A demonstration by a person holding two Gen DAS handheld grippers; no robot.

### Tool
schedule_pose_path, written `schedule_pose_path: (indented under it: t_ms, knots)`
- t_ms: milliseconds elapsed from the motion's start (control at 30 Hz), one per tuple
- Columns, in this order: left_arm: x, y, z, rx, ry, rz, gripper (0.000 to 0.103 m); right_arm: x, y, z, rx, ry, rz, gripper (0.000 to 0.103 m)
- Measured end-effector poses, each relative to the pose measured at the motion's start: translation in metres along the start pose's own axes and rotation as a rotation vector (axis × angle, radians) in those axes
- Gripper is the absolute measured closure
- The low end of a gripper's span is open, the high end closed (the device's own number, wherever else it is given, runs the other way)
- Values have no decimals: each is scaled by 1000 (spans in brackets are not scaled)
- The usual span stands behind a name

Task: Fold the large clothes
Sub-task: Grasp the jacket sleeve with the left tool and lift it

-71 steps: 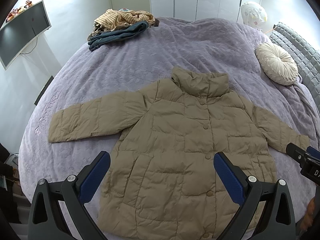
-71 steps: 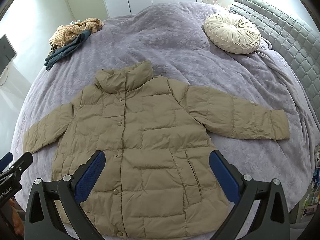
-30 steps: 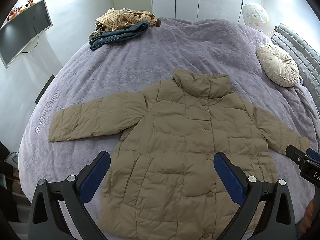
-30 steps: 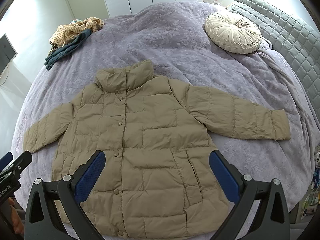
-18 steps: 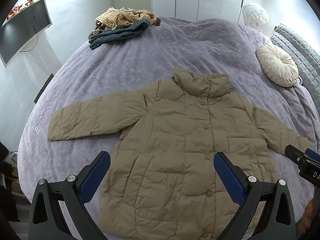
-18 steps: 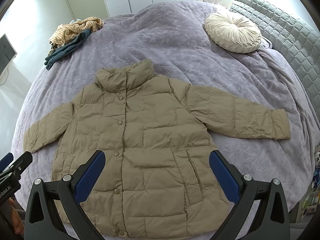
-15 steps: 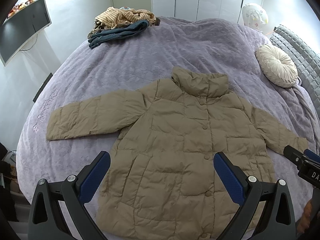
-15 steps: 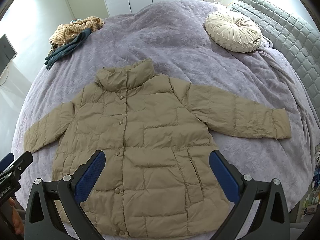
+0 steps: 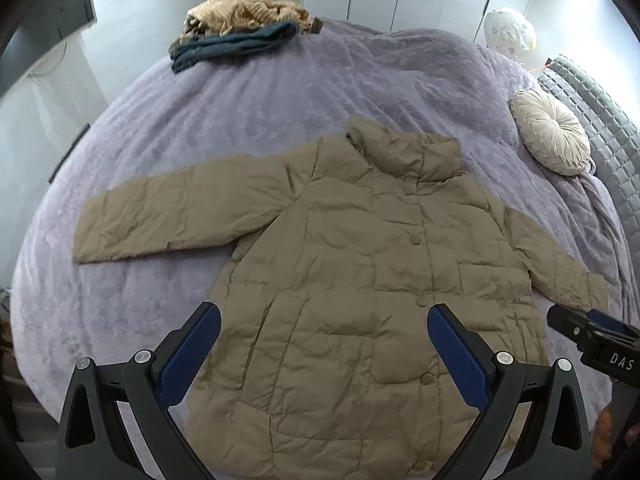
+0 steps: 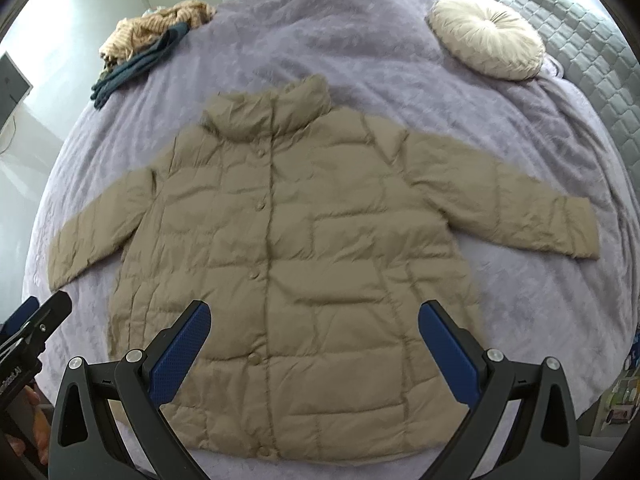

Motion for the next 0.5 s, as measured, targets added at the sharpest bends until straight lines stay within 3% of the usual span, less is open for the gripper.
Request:
schedule_pose_path:
  t_ms: [200,300,500]
  knots:
    - [65,9,-31,53,-15,110,0,38,18,-32,71,-43,44,0]
    - [102,9,-50,34,-13,188,0,59,26,-46,107,-63,62,0]
    - [171,-5,-112,-48,141,391,0,88,33,-72,139,-66,116,0]
Point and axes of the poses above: each gripper's, at about its wrist camera, not at the fingertips, and z roughly against the way its jaws point, x to its left, y to its underside, the point moved 5 cm from there along -z, roughly the way its jaws point, and after that the axes turned 1 degree about z, right-handed, at the moved point
